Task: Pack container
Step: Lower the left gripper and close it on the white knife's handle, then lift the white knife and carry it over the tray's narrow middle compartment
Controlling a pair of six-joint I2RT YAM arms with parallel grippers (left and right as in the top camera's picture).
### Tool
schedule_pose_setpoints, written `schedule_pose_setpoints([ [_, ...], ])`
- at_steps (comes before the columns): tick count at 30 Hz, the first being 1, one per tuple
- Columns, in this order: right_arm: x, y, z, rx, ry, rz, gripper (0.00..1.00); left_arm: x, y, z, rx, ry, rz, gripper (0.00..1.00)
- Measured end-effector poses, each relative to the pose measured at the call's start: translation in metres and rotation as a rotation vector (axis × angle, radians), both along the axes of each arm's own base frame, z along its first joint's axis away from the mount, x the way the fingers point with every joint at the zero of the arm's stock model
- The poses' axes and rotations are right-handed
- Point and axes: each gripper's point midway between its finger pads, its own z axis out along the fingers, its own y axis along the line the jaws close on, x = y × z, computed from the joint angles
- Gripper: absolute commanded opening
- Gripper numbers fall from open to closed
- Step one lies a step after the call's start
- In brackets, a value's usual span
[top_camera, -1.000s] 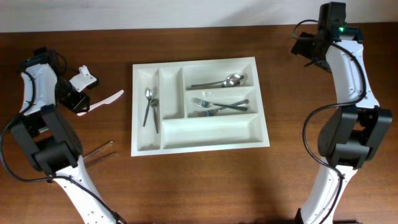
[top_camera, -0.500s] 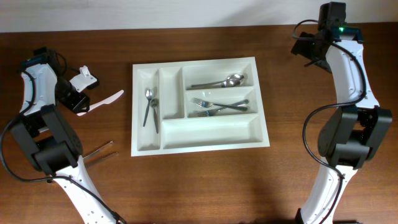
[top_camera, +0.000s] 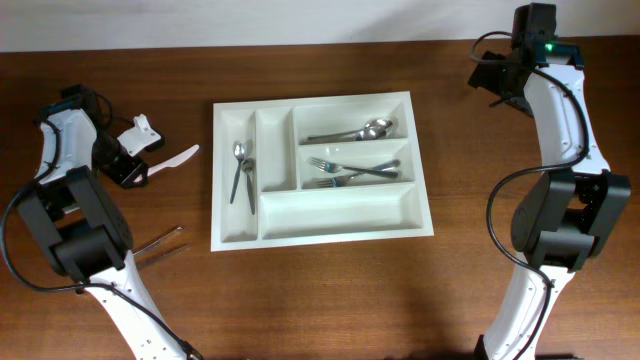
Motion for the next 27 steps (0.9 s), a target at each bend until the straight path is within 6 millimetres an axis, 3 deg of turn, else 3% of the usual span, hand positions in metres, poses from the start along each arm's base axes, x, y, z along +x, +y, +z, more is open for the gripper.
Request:
schedule_pose_setpoints([
  [7,0.0,0.0,0.0,0.0,0.0,0.0,0.99,-0.0002,-0.0002,0.0,-0.002,0.002,0.023,0.45],
  [16,0.0,0.0,0.0,0.0,0.0,0.0,0.99,-0.0001,-0.0016,0.0004,-0.013,0.015,0.229,0.43],
  [21,0.0,0.0,0.0,0.0,0.0,0.0,0.99,-0.0009,-0.0014,0.0,-0.013,0.022,0.294,0.28],
  [27,0.0,0.0,0.0,0.0,0.0,0.0,0.99,-0.0015,-0.0014,-0.0001,-0.014,0.029,0.365,0.27],
])
